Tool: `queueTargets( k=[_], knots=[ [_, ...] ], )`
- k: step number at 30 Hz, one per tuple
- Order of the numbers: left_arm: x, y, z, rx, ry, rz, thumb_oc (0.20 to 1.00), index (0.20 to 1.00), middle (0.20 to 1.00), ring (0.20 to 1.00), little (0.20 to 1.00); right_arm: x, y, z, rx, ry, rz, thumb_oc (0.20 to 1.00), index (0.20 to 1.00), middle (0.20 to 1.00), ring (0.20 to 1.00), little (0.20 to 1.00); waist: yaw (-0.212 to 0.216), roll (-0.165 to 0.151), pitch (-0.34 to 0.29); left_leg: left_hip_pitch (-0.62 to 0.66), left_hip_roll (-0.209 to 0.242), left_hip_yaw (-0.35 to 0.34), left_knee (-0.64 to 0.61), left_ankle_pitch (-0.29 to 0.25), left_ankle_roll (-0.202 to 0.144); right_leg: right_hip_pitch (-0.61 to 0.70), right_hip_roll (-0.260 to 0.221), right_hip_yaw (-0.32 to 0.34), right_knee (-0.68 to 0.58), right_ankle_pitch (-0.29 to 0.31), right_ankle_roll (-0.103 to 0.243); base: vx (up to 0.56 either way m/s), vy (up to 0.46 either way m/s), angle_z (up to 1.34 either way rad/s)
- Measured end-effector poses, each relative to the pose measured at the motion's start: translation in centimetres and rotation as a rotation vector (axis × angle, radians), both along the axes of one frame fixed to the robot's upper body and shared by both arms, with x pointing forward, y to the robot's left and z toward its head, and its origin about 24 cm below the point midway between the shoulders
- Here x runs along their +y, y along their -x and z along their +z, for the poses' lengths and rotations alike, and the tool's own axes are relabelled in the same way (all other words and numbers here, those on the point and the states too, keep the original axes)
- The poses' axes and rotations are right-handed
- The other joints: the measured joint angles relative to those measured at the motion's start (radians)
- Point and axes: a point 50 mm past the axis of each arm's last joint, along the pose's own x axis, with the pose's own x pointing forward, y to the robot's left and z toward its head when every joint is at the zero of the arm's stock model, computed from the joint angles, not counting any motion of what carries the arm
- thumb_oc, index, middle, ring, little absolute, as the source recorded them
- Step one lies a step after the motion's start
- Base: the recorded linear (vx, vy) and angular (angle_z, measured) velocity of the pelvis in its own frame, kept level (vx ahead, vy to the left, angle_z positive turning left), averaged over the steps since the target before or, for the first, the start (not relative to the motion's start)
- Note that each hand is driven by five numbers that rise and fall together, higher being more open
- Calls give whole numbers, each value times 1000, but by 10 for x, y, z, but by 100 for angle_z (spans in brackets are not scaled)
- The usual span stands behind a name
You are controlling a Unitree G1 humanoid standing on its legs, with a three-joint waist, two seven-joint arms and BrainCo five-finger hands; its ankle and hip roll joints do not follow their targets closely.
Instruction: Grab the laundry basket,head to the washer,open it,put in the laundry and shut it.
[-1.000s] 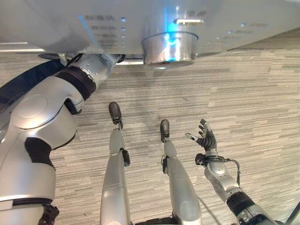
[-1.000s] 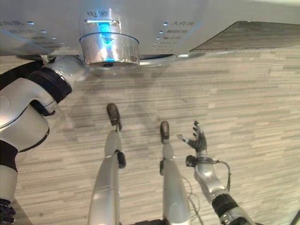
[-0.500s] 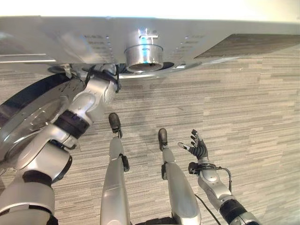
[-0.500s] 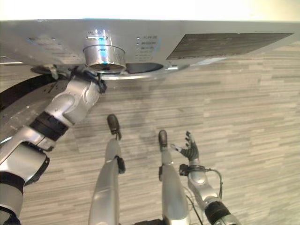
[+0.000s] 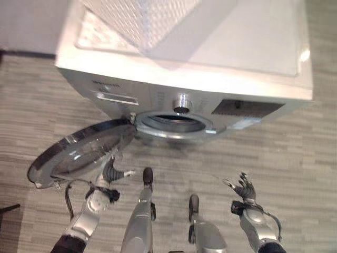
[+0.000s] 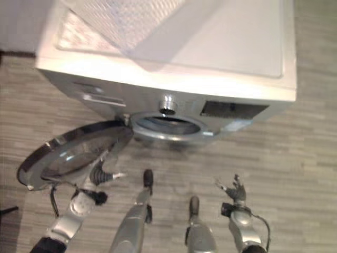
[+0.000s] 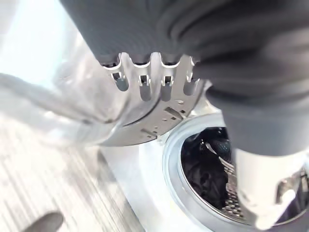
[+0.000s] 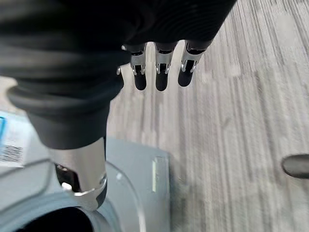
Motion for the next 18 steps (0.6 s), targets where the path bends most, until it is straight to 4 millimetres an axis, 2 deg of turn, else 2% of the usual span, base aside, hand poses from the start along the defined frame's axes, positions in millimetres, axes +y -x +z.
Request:
queueTargets(
  k=[4,8,9,10,11,14,15,16,17,18],
  knots=[
    [-1,5,-13,71,56,-2,1000,1000,1000,1000,1000,-22,7,5,-11,21,-97,1000,1000,1000,1000,1000,-10,-25,-91,28,1,4,18,-15,-1,34,-2,1,-1,-12,-12,128,133,-1],
    [0,2,-21,108,59,13,1000,1000,1000,1000,1000,-48,-2,30,-108,72,-221,1000,1000,1000,1000,1000,-18,-43,-137,65,-5,27,41,-39,1,74,-26,7,-1,-21,-23,171,202,-9],
    [1,2,-25,126,52,20,1000,1000,1000,1000,1000,-53,-7,43,-162,99,-252,1000,1000,1000,1000,1000,-17,-55,-146,57,-11,59,102,-70,33,74,-50,10,4,-26,-36,158,221,-52],
    [-3,6,-36,177,58,26,1000,1000,1000,1000,1000,-63,-17,66,-248,158,-279,1000,1000,1000,1000,1000,-16,-40,-163,45,-2,90,225,-174,68,78,-64,33,45,-43,-51,160,223,-52],
    [-5,8,-39,186,65,27,1000,1000,1000,1000,1000,-67,-23,79,-286,201,-278,1000,1000,1000,1000,1000,-24,-39,-179,49,-13,103,237,-205,42,80,-71,38,73,-45,-49,156,224,-41],
    [-13,6,-43,195,84,24,1000,1000,1000,1000,1000,-75,-23,110,-391,308,-294,1000,1000,1000,1000,1000,-24,-14,-196,141,2,108,124,-206,42,-12,-71,32,308,-11,-40,101,232,0],
    [-15,0,-40,185,65,8,1000,1000,1000,1000,1000,-75,-28,131,-460,378,-278,1000,1000,1000,1000,1000,-39,-30,-194,139,-27,114,206,-231,102,-66,-95,61,457,-7,-25,199,312,39],
    [-21,-3,-39,182,68,-13,1000,1000,1000,1000,1000,-74,-45,181,-616,540,-206,1000,1000,1000,1000,1000,-56,-1,-179,101,-27,96,399,-349,133,-191,-78,174,768,4,-5,156,220,45],
    [-22,-2,-40,187,63,-17,1000,1000,1000,1000,1000,-73,-48,194,-652,592,-196,1000,1000,1000,1000,1000,-56,-5,-187,119,-40,90,398,-362,130,-227,-76,204,829,13,-5,215,85,17],
    [-19,-1,-40,185,34,-26,1000,1000,1000,1000,1000,-70,-53,213,-721,645,-194,1000,1000,1000,1000,1000,-43,2,-188,134,-39,93,359,-357,144,-276,-65,208,844,28,-5,196,19,20]
  ],
)
